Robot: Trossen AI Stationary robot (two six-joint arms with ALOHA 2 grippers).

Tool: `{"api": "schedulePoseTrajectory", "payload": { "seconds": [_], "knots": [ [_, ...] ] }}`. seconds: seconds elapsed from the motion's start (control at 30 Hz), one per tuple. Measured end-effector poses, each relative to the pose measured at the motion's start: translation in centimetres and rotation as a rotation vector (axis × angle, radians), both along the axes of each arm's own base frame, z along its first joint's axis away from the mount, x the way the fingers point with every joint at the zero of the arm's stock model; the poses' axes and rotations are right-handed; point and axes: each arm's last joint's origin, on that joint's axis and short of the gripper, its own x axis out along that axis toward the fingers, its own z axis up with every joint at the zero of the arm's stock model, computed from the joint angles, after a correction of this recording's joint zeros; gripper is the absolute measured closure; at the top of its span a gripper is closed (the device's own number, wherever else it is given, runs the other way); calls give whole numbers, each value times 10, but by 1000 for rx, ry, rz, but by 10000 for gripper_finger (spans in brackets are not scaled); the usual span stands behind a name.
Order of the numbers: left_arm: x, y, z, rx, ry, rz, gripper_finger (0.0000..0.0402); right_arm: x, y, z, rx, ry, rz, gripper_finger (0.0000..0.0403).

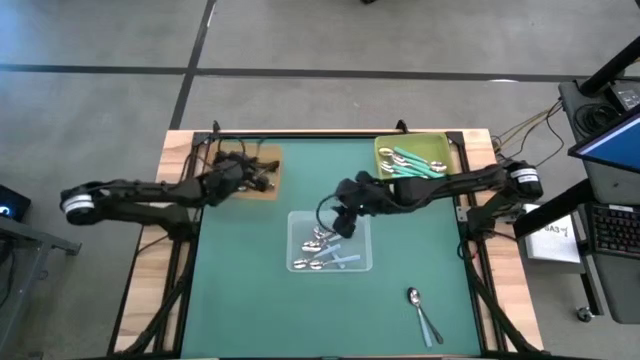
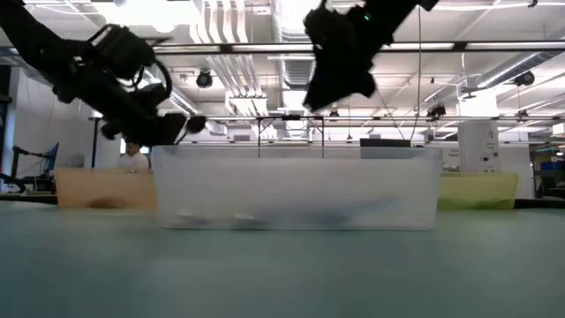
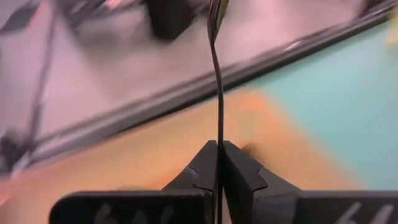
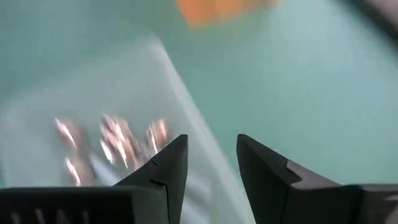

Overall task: Sort silverware by color (type)
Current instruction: Put the black spoon into the orange bin, then put the blue spoon into the white bin

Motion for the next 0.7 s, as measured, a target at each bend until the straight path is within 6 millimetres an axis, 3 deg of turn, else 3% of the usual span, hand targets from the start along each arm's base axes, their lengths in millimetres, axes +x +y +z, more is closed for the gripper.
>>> {"api": "schedulePoseTrajectory", "payload": {
  "seconds": [0.2, 0.4, 0.7],
  "knots": [
    [-17, 9, -11, -94, 86, 120, 391, -23, 20, -16, 111, 244, -112, 288],
    [-17, 9, -11, -89, 103, 109, 340, -43, 58, -22, 254, 371, -196, 291],
    [3, 9, 10, -192, -25, -216, 259, -77, 130, -28, 536, 469, -462, 294]
  ]
}}
